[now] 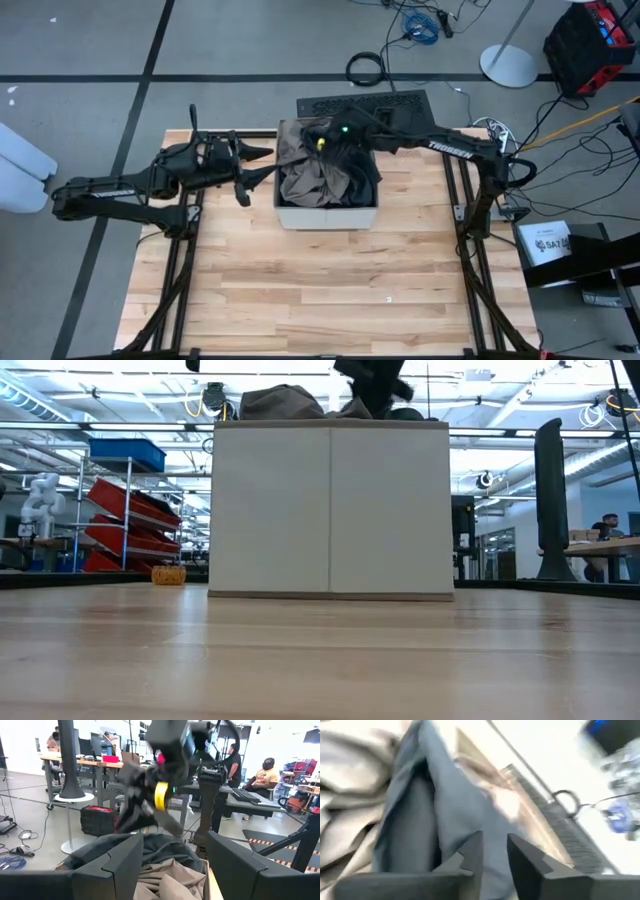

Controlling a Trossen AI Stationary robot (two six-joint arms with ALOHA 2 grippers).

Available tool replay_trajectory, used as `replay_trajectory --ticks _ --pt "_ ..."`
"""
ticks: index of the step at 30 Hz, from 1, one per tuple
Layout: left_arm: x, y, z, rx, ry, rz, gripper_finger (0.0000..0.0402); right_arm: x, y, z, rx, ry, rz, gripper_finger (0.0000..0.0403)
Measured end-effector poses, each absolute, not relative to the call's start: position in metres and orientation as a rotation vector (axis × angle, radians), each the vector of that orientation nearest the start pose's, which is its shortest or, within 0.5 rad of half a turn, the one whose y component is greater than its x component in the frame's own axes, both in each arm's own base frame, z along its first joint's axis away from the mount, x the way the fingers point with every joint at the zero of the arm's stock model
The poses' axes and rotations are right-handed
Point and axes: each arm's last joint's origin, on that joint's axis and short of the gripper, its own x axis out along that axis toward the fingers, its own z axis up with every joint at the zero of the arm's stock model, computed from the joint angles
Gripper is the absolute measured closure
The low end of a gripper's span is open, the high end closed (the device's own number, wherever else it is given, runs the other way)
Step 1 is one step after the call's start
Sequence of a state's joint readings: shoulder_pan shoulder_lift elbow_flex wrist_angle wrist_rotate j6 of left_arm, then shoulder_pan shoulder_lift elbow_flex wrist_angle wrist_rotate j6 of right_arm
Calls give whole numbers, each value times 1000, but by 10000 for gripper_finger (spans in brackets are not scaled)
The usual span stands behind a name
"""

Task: Sort clothes
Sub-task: Put the brown jacket into the laundry bin, then return to Home Position

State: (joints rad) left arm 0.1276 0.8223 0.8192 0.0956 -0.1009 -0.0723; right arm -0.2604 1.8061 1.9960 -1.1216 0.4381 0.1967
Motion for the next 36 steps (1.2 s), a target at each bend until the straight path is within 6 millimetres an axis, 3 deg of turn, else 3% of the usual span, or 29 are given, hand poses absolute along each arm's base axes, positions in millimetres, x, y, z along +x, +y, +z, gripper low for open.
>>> replay_trajectory --ticks 6,13,19,25,30,36 --pt "174 25 369 -64 -122 224 178 332 -102 431 89 831 -799 283" --pt "154 23 379 -68 -192 221 178 301 -75 462 154 827 -753 277" --pt "139 21 380 -94 -180 220 178 269 -38 484 177 804 -585 285" --pt "129 19 367 -125 -47 218 178 230 10 508 115 690 -456 294" --pt "123 16 340 -200 50 195 178 203 50 513 47 604 -430 301" --pt "107 9 305 -230 58 150 178 177 80 488 31 574 -400 315"
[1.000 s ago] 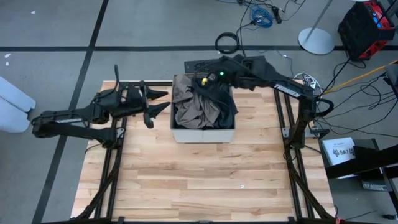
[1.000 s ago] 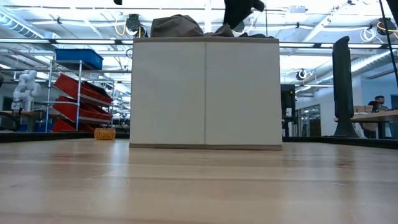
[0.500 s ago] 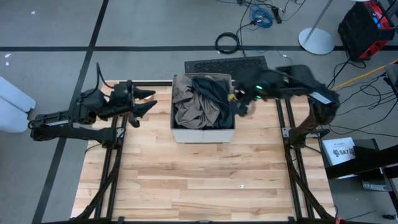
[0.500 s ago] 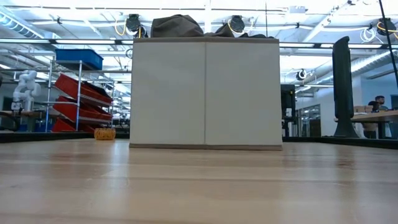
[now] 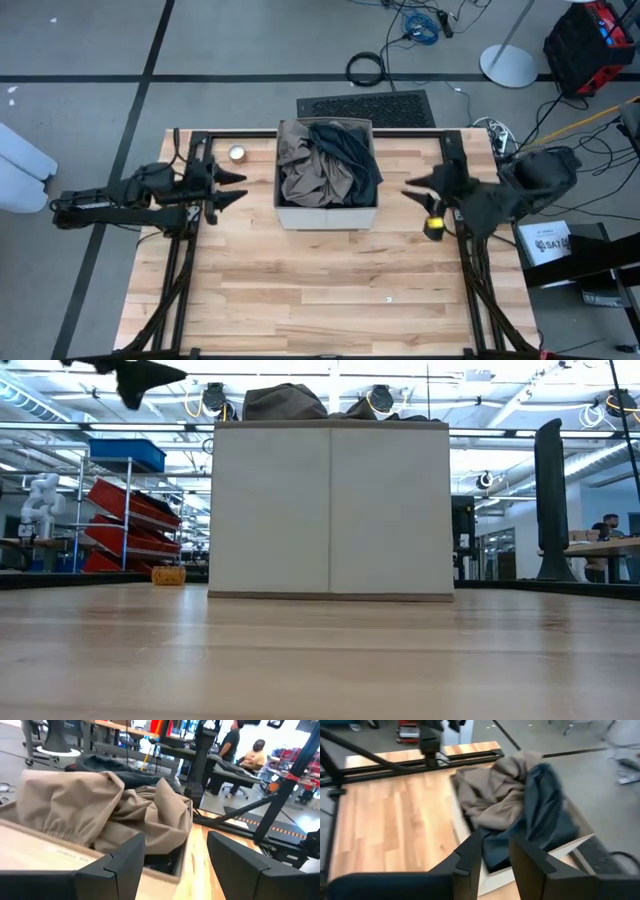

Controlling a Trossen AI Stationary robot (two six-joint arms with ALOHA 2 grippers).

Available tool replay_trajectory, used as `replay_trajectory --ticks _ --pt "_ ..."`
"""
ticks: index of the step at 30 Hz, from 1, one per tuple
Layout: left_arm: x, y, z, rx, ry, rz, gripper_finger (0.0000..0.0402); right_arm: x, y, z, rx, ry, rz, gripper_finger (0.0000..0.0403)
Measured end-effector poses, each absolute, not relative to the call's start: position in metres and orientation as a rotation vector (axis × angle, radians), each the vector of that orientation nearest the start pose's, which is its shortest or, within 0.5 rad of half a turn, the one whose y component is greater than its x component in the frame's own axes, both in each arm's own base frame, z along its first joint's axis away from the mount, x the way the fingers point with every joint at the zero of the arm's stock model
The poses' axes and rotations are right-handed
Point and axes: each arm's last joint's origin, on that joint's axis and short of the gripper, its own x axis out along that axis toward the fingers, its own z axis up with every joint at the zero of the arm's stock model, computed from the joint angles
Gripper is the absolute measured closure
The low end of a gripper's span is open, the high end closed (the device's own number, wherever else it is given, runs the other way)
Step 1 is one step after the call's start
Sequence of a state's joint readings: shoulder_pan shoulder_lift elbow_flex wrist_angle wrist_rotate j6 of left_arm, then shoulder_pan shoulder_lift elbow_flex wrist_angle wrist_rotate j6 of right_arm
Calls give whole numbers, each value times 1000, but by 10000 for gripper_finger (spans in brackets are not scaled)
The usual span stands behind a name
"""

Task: Sort clothes
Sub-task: Return to Home Position

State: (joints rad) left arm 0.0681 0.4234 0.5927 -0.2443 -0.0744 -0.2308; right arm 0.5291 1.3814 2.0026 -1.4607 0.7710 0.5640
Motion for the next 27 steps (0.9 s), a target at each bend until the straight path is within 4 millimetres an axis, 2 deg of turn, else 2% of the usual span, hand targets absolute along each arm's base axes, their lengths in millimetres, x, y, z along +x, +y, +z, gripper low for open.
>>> replay_trajectory --ticks 6,12,17,21,27 --pt "82 7 288 -231 -52 144 178 152 87 436 148 496 -319 344" --pt "66 7 277 -233 -141 137 178 134 77 374 248 290 -217 382" --pt "68 7 266 -261 -132 137 178 128 62 326 264 127 -197 401" --pt "72 7 257 -283 -114 139 178 124 50 292 331 62 -90 400" --pt "75 7 251 -277 -96 142 178 120 41 258 319 3 121 402"
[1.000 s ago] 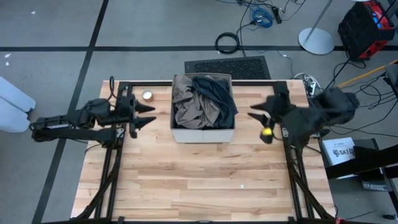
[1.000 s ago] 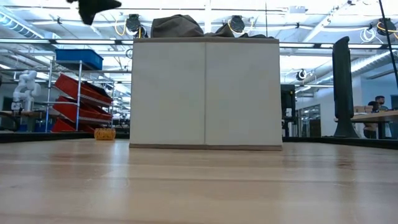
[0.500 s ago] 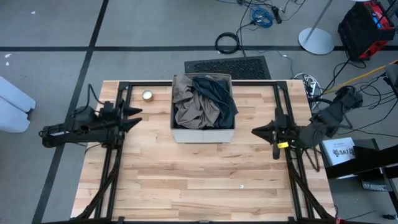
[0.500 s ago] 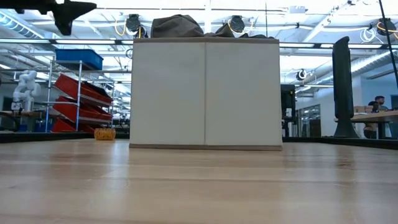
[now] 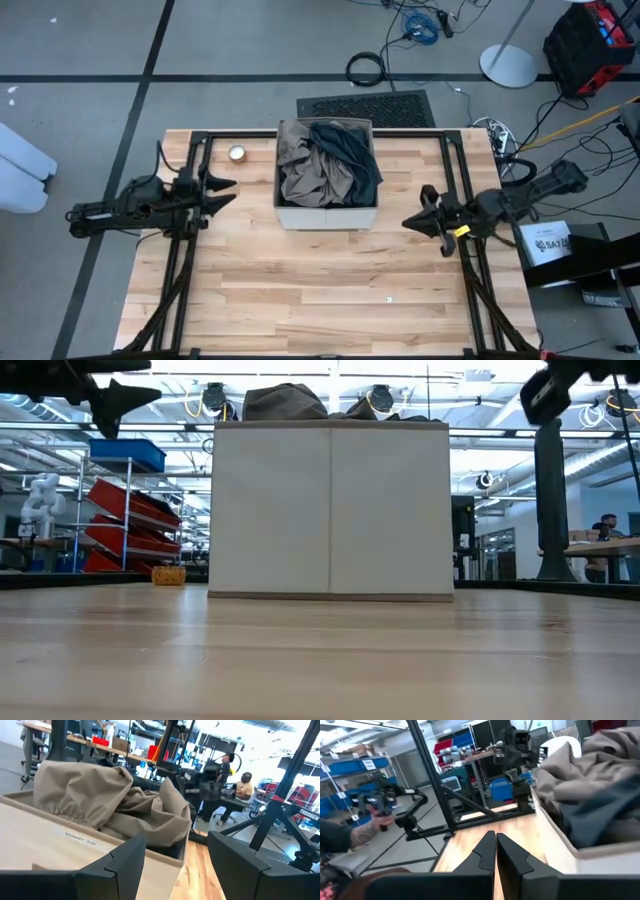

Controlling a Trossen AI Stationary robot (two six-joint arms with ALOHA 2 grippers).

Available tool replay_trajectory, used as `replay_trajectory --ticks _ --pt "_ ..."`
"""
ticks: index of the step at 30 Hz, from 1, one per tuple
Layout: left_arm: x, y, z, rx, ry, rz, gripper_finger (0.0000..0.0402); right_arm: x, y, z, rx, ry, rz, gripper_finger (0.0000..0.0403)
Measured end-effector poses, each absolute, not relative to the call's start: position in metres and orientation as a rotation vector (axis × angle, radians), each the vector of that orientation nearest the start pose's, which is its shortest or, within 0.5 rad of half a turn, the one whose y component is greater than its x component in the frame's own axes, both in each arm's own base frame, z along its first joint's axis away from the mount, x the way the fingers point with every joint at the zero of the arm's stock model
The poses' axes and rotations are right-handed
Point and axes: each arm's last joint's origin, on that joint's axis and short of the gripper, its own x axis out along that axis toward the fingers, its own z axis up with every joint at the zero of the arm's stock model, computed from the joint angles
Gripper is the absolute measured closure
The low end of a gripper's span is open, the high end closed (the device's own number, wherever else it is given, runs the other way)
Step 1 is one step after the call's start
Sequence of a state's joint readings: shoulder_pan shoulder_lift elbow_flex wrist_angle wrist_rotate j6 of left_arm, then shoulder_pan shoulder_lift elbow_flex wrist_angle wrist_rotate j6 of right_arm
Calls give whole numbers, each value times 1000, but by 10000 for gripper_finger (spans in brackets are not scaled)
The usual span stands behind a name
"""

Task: Sort clothes
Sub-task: Return to Home Position

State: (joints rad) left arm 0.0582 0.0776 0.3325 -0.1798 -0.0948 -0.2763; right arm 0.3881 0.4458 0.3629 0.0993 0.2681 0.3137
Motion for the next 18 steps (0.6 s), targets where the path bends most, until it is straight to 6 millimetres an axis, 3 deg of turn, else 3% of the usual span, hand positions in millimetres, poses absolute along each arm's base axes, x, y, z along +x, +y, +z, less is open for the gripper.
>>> replay_trajectory --ticks 8,18 --pt "73 7 262 -194 -204 125 178 124 28 235 313 16 91 403" --pt "73 7 261 -171 -195 128 178 127 14 209 368 79 38 403"
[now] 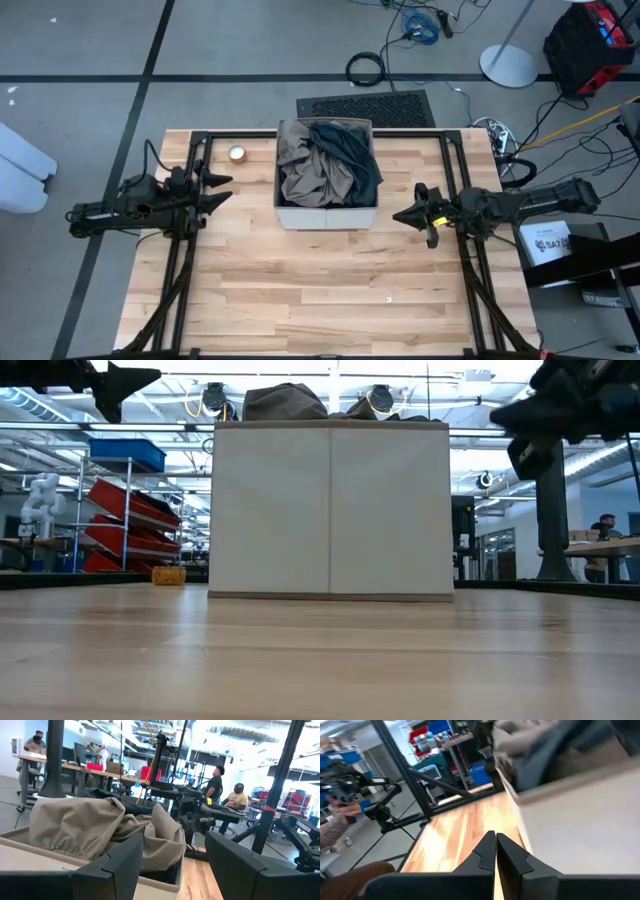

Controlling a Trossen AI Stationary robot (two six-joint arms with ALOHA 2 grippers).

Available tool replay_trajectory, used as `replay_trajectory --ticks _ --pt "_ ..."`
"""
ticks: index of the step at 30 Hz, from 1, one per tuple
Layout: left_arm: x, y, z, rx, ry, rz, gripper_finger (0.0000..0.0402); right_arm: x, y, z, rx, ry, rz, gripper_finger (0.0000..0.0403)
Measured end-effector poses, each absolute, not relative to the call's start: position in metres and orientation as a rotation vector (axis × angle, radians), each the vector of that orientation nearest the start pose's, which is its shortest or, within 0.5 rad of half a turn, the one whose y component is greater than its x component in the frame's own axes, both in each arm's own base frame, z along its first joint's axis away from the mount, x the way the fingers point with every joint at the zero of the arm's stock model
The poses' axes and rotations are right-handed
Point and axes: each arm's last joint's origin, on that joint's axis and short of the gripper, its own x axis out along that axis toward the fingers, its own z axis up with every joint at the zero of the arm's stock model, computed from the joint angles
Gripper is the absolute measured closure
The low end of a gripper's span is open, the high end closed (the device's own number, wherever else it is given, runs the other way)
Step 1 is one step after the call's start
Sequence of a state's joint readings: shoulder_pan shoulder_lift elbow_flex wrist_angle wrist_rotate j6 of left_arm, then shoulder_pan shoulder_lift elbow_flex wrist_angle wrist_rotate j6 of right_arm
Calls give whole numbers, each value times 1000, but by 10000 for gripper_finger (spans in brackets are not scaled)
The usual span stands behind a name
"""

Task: Sort clothes
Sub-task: Return to Home Position

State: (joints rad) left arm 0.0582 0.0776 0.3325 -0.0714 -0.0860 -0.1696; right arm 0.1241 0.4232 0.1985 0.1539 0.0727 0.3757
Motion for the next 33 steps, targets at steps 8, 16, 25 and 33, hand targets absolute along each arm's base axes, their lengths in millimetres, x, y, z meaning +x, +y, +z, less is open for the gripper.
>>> replay_trajectory --ticks 8,16,25,33 --pt "69 7 257 -153 -172 161 178 125 10 186 402 117 -53 403" --pt "64 7 252 -153 -138 165 178 117 9 165 435 118 -67 403" --pt "71 7 238 -177 -105 147 178 113 13 162 438 109 85 403" --pt "93 5 191 -199 -156 45 178 113 13 161 397 116 93 403"
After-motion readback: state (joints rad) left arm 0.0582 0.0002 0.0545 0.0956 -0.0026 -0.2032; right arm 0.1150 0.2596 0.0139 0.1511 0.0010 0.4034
